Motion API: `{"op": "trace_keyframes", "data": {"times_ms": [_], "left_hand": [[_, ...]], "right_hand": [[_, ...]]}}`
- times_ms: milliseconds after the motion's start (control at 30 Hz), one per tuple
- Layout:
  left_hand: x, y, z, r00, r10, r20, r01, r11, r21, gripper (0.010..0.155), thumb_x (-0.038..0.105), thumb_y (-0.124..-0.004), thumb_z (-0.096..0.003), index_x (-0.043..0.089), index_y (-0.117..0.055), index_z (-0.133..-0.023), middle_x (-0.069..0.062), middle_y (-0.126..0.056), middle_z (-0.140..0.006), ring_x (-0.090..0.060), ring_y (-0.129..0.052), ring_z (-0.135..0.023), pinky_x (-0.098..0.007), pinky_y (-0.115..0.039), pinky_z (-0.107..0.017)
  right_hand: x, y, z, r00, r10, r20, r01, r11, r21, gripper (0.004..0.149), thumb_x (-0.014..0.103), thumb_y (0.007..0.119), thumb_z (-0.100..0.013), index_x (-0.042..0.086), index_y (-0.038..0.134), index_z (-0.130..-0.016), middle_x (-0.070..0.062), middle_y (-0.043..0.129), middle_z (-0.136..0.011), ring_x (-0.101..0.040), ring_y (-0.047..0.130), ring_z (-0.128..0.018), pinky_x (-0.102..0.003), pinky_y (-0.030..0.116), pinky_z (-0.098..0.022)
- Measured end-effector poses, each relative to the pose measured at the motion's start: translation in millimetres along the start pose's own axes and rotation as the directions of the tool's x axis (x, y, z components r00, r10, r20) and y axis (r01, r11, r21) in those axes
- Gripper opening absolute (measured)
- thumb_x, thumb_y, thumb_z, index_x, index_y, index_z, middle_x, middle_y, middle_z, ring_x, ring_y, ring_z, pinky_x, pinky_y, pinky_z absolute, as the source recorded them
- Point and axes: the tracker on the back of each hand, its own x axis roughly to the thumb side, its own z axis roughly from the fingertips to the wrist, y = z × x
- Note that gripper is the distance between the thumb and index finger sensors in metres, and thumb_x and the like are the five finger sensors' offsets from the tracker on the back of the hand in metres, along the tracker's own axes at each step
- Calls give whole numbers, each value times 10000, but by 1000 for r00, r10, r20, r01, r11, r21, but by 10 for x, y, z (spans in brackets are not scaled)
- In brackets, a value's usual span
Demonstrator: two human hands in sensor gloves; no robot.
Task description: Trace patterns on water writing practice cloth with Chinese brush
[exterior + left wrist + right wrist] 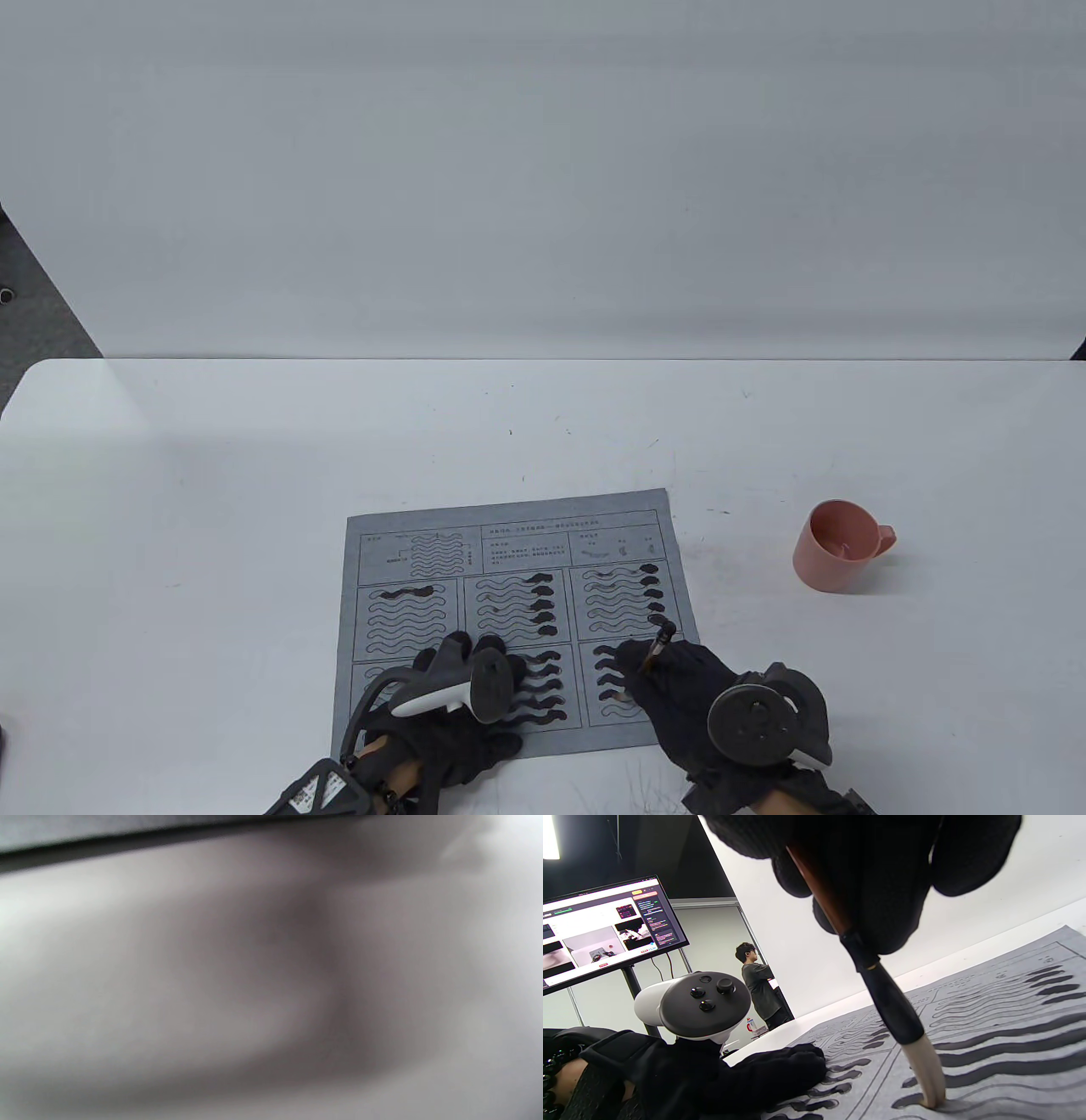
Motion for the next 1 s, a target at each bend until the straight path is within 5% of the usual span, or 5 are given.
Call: {"op": "trace_keyframes", "data": {"times_ms": [1000], "left_hand": [[-1,-2,0,1000,1,0,-1,1000,-1,844,673,-428,-435,467,222,-931,108,343,-1003,-323,313,-950,-597,79,-716]], "right_hand": [[24,-5,8,997,74,27,-74,997,4,415,284,640,-544,73,726,-890,-162,917,-830,-366,983,-655,-642,734,-553]]}}
